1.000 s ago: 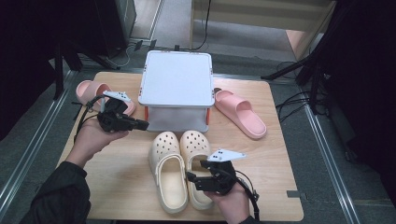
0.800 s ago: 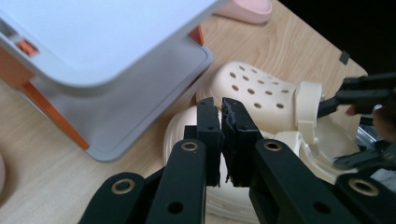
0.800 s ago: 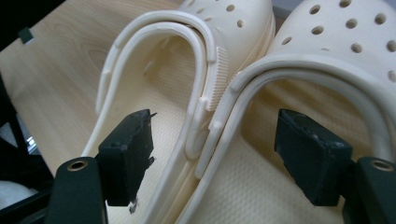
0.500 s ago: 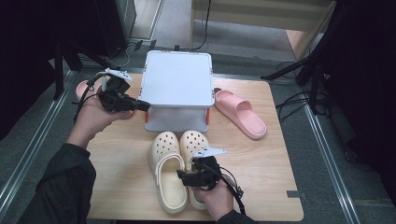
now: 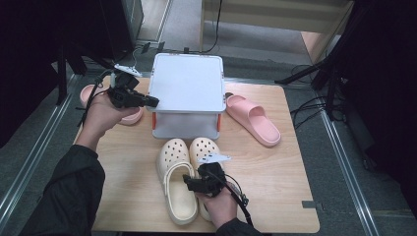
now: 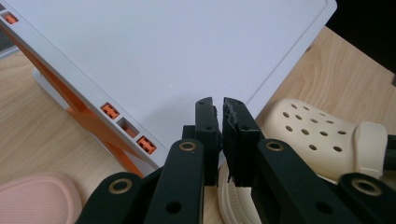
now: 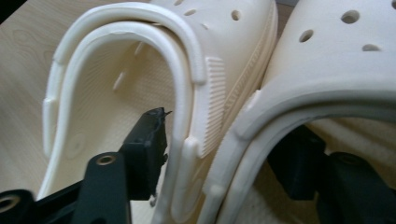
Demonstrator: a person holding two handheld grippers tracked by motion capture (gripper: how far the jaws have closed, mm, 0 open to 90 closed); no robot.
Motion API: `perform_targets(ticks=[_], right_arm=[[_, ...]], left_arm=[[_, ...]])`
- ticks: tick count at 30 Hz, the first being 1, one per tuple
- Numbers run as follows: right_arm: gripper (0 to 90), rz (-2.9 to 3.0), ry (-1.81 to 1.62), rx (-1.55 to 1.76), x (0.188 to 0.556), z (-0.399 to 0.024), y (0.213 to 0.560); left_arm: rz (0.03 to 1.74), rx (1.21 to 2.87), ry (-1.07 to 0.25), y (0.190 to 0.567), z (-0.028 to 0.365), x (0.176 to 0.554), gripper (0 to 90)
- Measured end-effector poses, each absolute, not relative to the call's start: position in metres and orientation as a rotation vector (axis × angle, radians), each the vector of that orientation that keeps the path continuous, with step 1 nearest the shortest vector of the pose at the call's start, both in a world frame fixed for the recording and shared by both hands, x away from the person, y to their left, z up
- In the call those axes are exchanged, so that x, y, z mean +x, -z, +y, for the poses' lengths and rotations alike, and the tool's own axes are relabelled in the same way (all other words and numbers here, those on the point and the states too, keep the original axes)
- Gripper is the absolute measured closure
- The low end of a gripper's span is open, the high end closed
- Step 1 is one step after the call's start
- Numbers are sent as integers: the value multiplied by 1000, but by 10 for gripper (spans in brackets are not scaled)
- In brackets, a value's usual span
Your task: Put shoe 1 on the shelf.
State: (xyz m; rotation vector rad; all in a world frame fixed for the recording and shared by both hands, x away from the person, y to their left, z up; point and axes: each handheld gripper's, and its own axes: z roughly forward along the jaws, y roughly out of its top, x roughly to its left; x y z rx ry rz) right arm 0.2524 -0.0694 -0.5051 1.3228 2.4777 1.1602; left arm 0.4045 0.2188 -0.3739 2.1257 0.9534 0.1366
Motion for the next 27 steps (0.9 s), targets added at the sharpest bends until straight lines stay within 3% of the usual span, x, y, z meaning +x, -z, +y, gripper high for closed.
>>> perform_targets(ticks=[9, 16, 27], right_arm=[[530, 2526, -1134, 1347, 258, -73, 502], [673, 2500, -1109, 1328, 256, -78, 497], [687, 2479, -1201, 1293, 266, -90, 470]], left_arm=[[944, 2130, -161, 376, 220, 405, 853], [949, 2113, -153, 377, 221, 404, 856], [968, 2088, -131, 379, 224, 403, 864]])
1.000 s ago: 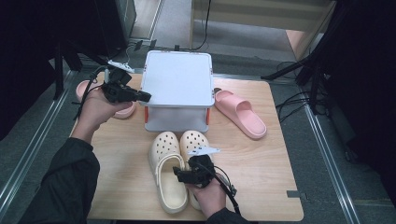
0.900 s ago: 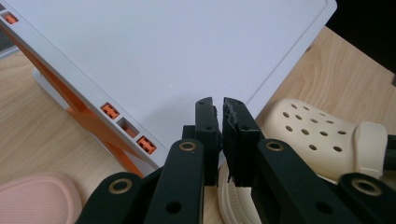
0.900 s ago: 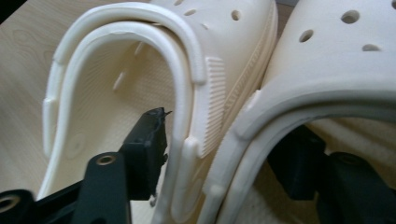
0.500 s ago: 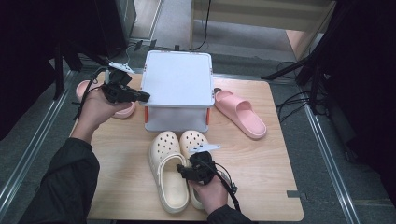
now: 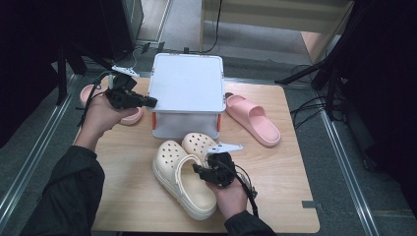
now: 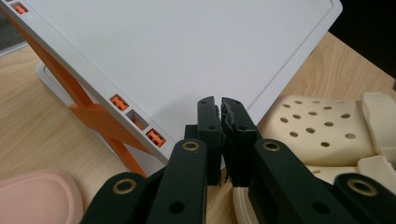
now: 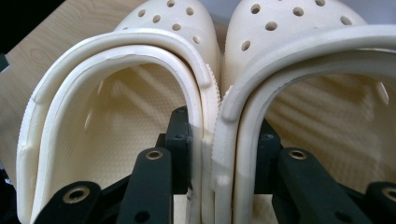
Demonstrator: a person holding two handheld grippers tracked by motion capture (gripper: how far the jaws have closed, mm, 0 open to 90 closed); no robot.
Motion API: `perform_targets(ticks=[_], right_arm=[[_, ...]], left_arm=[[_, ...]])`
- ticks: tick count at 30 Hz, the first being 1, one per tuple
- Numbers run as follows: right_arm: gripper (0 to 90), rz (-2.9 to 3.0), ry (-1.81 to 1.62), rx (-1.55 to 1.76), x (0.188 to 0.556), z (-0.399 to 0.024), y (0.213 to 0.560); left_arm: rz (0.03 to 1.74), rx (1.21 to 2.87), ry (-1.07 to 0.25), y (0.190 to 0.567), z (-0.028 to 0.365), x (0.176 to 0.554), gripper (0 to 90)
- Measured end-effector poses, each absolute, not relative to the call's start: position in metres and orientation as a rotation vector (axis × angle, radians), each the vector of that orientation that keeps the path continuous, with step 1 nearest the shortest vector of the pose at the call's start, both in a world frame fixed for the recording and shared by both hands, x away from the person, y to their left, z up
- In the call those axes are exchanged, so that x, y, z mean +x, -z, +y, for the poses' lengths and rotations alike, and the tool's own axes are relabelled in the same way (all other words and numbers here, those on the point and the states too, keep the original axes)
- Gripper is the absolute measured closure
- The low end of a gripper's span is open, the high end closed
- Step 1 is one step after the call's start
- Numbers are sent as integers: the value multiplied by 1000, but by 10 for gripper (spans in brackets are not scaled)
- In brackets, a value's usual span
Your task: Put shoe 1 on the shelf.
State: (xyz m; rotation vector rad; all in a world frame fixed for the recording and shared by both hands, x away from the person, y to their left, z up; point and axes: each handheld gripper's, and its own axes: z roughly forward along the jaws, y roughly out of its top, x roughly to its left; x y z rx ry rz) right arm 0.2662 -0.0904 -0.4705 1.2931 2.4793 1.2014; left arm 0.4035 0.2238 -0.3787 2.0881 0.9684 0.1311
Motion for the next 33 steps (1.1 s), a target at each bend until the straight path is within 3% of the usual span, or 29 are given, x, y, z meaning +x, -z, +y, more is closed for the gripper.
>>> perform_targets(ticks=[12, 22, 33], right_arm=[[687, 2423, -1210, 1286, 310, -80, 452], [686, 2384, -1144, 1316, 350, -58, 463], [684, 2297, -1133, 1376, 364, -48, 474]], left_arm=[[976, 2080, -126, 379, 225, 403, 865], [972, 2079, -124, 379, 225, 403, 866], [971, 2076, -125, 380, 225, 403, 866]])
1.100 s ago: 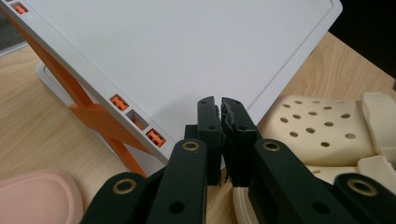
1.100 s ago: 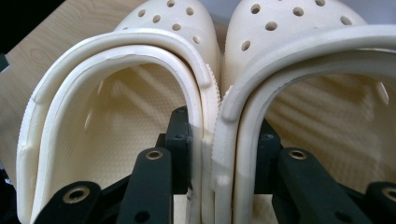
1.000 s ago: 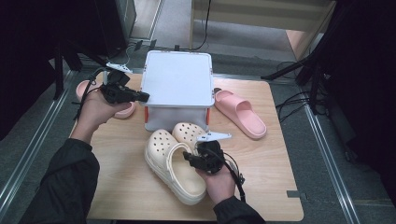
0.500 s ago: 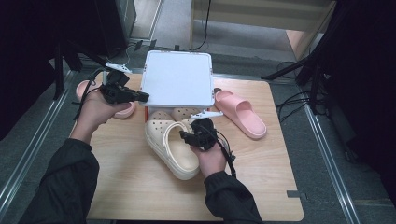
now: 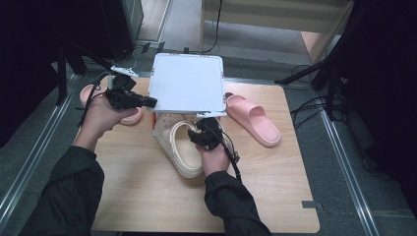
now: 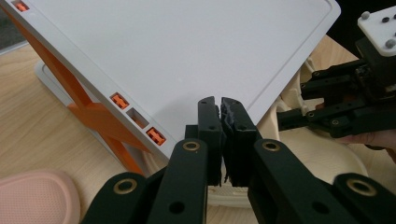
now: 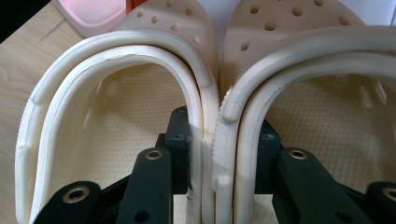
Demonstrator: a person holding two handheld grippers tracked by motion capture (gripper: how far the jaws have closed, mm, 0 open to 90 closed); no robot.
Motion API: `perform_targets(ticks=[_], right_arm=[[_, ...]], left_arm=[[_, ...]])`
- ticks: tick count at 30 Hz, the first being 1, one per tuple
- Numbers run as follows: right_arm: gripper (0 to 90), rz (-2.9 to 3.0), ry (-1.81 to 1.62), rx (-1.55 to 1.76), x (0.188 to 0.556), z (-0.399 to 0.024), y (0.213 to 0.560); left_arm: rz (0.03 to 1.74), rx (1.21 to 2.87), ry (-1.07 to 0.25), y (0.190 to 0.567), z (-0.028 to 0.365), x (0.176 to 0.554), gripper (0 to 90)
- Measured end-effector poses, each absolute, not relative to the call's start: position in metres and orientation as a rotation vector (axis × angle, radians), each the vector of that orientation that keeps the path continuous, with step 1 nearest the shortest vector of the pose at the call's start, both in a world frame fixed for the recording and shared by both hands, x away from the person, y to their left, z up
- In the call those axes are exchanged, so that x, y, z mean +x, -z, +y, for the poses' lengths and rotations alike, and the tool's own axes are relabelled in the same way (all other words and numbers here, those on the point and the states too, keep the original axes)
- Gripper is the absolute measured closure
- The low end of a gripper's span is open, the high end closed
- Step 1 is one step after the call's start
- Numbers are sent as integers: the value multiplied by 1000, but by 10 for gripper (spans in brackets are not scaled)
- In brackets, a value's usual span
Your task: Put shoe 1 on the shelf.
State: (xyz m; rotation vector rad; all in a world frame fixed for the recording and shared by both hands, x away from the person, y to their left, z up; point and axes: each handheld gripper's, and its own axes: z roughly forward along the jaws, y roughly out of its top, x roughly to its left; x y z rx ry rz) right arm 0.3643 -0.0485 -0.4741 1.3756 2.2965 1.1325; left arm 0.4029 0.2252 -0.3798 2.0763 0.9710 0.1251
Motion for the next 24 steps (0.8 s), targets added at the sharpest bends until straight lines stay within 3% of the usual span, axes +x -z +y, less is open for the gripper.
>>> perform_targets(ticks=[11, 24], right_arm=[[671, 2241, -1138, 1430, 372, -41, 485], [579, 2282, -1168, 1390, 363, -45, 484]], left_arm=[[969, 2072, -123, 380, 226, 403, 866], [976, 2075, -132, 380, 225, 402, 865]])
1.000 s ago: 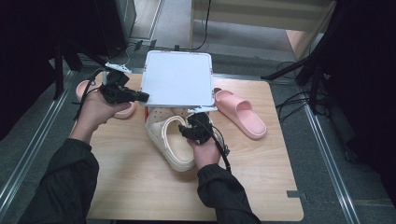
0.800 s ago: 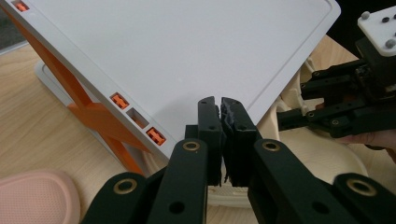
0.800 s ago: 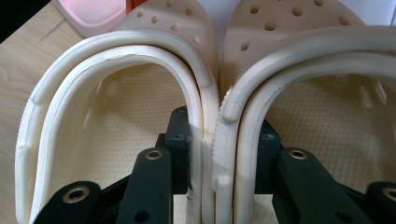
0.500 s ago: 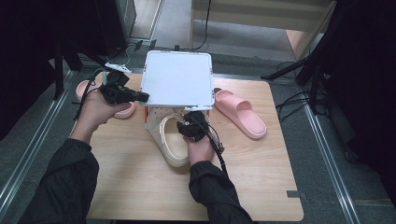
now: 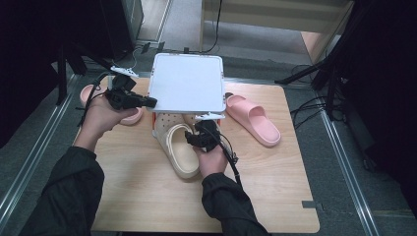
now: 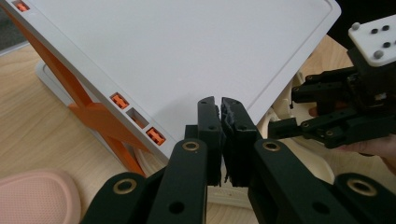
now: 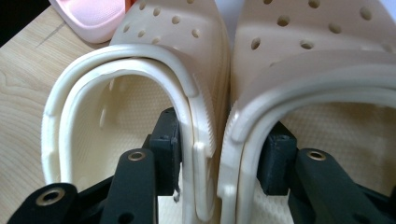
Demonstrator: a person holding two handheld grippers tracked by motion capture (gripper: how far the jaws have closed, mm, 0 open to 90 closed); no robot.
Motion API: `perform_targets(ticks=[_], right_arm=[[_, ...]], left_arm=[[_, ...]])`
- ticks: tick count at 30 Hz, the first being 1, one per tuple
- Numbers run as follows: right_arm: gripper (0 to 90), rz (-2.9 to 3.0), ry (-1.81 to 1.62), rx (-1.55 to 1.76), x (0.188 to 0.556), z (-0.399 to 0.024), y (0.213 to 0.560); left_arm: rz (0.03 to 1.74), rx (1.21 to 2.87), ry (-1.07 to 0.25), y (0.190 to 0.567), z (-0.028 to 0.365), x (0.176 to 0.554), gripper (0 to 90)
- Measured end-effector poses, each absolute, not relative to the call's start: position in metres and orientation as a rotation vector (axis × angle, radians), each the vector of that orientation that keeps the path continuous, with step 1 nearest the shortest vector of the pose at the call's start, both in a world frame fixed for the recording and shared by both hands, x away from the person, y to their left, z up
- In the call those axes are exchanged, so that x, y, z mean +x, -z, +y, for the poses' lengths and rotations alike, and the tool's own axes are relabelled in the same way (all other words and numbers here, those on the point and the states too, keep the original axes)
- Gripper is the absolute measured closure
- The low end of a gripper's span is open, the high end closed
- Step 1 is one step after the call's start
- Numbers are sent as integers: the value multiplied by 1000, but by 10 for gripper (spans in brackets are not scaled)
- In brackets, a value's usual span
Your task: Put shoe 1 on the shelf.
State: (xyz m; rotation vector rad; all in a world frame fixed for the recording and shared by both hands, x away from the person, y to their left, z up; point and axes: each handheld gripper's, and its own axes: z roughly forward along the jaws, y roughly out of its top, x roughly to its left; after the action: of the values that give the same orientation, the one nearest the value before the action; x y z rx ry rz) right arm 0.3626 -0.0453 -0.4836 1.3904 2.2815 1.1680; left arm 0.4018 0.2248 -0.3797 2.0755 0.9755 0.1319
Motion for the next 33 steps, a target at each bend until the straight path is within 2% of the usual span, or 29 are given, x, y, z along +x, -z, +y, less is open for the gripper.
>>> perform_targets(ticks=[8, 15, 19, 24, 29, 33], right_arm=[[575, 2322, -1211, 1385, 352, -62, 472], [669, 2355, -1283, 1332, 331, -83, 460], [777, 2392, -1297, 1285, 315, -91, 455], [855, 2437, -1337, 1260, 295, -98, 457], [899, 2478, -1383, 1244, 281, -101, 467], [900, 2514, -1377, 1212, 271, -99, 475]], left_arm=[[977, 2076, -132, 380, 225, 402, 865], [986, 2077, -134, 379, 224, 401, 865], [996, 2067, -127, 380, 225, 401, 861], [999, 2072, -139, 379, 223, 401, 865], [998, 2073, -141, 379, 223, 400, 864], [999, 2069, -141, 379, 223, 400, 864]])
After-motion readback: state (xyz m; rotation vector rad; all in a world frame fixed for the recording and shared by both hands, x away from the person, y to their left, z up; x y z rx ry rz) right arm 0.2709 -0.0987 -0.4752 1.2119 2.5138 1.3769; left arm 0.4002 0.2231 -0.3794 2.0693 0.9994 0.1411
